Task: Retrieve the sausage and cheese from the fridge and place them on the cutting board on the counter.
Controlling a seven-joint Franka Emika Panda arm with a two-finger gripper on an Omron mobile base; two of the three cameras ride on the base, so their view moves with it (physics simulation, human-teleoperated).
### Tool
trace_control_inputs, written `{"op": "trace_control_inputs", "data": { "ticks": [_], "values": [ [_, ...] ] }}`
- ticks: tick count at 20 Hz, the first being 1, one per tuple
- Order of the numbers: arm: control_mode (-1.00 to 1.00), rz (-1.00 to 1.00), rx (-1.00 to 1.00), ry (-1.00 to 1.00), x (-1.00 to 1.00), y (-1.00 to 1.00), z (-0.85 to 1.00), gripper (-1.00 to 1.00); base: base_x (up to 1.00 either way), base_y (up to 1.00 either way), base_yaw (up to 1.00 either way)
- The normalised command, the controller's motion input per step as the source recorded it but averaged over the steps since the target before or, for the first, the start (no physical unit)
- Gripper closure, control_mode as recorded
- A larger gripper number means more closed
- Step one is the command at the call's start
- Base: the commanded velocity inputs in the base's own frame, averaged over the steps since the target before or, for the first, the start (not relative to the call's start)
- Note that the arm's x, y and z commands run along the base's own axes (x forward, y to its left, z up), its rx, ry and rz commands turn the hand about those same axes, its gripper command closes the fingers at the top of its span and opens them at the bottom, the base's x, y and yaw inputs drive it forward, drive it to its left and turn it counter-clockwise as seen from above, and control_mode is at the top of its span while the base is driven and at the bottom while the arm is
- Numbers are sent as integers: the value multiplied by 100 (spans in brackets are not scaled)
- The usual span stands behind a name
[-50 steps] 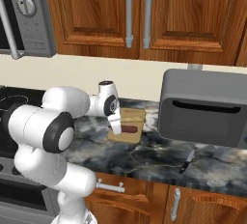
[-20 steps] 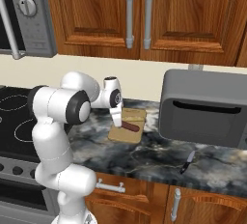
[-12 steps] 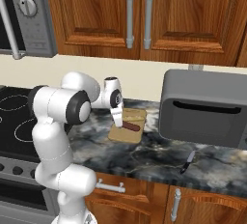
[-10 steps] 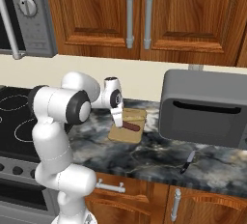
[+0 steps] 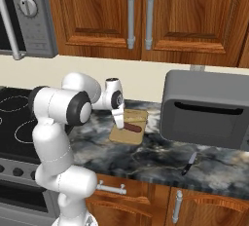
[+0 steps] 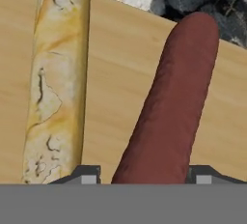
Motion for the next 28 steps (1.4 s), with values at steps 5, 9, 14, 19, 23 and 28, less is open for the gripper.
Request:
{"op": "trace_control_inputs", "data": {
  "ticks": [5, 9, 14, 19, 23, 28],
  "values": [
    [-100, 0, 0, 7, -2, -4, -5, -100, 0, 0, 0],
    [-100, 0, 0, 2, -11, 0, 4, -100, 0, 0, 0],
    [-100, 0, 3, 0, -28, 0, 17, -100, 0, 0, 0],
    [-100, 0, 1, 0, -69, -2, 4, -100, 0, 0, 0],
    [-100, 12, 0, 0, -63, 0, 19, -100, 0, 0, 0],
    [-100, 38, -3, 0, -62, 0, 36, -100, 0, 0, 0]
  ]
}}
